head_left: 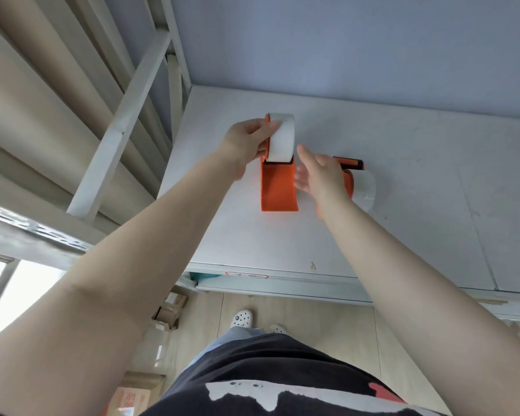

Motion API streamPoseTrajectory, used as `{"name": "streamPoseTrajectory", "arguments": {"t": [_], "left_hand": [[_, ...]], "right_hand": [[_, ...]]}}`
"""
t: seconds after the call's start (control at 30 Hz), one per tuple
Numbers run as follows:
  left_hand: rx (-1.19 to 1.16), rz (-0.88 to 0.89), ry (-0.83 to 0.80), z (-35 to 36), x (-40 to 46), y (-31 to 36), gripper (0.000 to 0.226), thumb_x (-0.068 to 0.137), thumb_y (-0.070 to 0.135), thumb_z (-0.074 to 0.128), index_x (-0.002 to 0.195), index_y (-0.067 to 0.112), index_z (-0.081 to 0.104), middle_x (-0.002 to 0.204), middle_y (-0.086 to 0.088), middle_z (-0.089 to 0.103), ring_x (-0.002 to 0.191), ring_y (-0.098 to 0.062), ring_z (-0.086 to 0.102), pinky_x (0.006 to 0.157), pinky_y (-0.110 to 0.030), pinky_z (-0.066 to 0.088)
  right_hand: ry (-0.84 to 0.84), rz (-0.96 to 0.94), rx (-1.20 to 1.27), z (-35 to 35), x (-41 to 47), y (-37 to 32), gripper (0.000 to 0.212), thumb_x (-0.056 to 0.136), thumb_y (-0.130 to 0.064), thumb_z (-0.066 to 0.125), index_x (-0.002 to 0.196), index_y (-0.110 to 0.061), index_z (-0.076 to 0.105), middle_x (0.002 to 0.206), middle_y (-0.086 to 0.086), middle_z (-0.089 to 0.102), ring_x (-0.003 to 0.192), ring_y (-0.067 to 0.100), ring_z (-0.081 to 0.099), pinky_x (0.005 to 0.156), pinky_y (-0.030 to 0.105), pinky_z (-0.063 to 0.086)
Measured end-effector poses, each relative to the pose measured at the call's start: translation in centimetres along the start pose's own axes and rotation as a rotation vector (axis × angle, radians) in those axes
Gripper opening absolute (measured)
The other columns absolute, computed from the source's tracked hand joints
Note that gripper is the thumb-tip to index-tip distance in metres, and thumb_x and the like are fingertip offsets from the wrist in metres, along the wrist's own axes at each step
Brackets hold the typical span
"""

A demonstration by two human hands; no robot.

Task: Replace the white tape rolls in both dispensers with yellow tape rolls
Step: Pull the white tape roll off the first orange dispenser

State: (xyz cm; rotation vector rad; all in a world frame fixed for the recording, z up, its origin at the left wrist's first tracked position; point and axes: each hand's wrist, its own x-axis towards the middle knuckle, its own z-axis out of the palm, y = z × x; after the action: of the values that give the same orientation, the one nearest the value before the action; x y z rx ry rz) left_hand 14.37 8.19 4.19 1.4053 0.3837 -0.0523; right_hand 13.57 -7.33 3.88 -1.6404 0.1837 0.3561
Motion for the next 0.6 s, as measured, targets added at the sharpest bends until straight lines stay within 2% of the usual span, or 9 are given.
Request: {"name": "streamPoseTrajectory", "arguments": {"t": [0.07,0.13,0.2,0.3,0.47,0.6], "left_hand": [[-0.005,0.01,-0.034,-0.1,-0.3,-0.1,0.013,0.092,0.023,0.06,0.091,0.01,0.062,0.093,-0.01,0.062,0.085,-0.022,0.058,0.088,-0.034,0.049],[0.003,0.008,-0.058,-0.3,-0.5,-0.3,0.016,0.093,0.024,0.059,0.097,0.008,0.063,0.096,-0.011,0.063,0.089,-0.023,0.06,0.093,-0.037,0.05],[0.01,0.005,-0.068,-0.5,-0.7,-0.4,0.019,0.094,0.024,0.058,0.1,0.007,0.064,0.099,-0.013,0.063,0.092,-0.023,0.06,0.098,-0.038,0.048],[-0.009,0.009,-0.056,-0.5,-1.1,-0.5,0.018,0.094,0.024,0.058,0.096,0.009,0.066,0.094,-0.01,0.066,0.087,-0.021,0.062,0.097,-0.036,0.049],[-0.029,0.033,-0.025,-0.2,-1.3,-0.8,0.015,0.094,0.021,0.057,0.09,0.01,0.067,0.081,-0.003,0.069,0.068,-0.009,0.067,0.08,-0.025,0.055],[-0.006,0.074,0.052,0.1,-1.3,-1.2,0.018,0.094,0.02,0.058,0.08,0.012,0.067,0.067,0.003,0.066,0.063,-0.011,0.061,0.071,-0.023,0.052]], "right_hand": [[-0.104,0.129,0.09,0.8,1.1,-0.8,0.038,0.085,-0.045,0.065,0.106,-0.014,0.058,0.109,0.007,0.062,0.1,0.019,0.062,0.088,0.032,0.055],[-0.169,0.21,0.14,1.6,1.7,-0.8,0.048,0.082,-0.046,0.068,0.114,-0.013,0.056,0.124,0.01,0.06,0.114,0.024,0.058,0.098,0.036,0.051],[-0.197,0.249,0.211,2.2,2.0,-0.5,0.05,0.081,-0.043,0.07,0.116,-0.01,0.057,0.124,0.012,0.062,0.115,0.026,0.059,0.096,0.035,0.051],[-0.193,0.238,0.314,2.6,1.9,-0.5,0.042,0.082,-0.036,0.072,0.11,-0.006,0.059,0.118,0.013,0.066,0.109,0.023,0.064,0.089,0.029,0.053],[-0.128,0.194,0.373,2.1,1.6,-0.5,0.041,0.082,-0.03,0.073,0.111,-0.003,0.062,0.118,0.014,0.068,0.109,0.021,0.065,0.089,0.026,0.054],[-0.075,0.167,0.387,0.5,1.4,-0.5,0.049,0.082,-0.031,0.072,0.121,-0.003,0.06,0.121,0.012,0.067,0.112,0.019,0.065,0.097,0.031,0.052]]}}
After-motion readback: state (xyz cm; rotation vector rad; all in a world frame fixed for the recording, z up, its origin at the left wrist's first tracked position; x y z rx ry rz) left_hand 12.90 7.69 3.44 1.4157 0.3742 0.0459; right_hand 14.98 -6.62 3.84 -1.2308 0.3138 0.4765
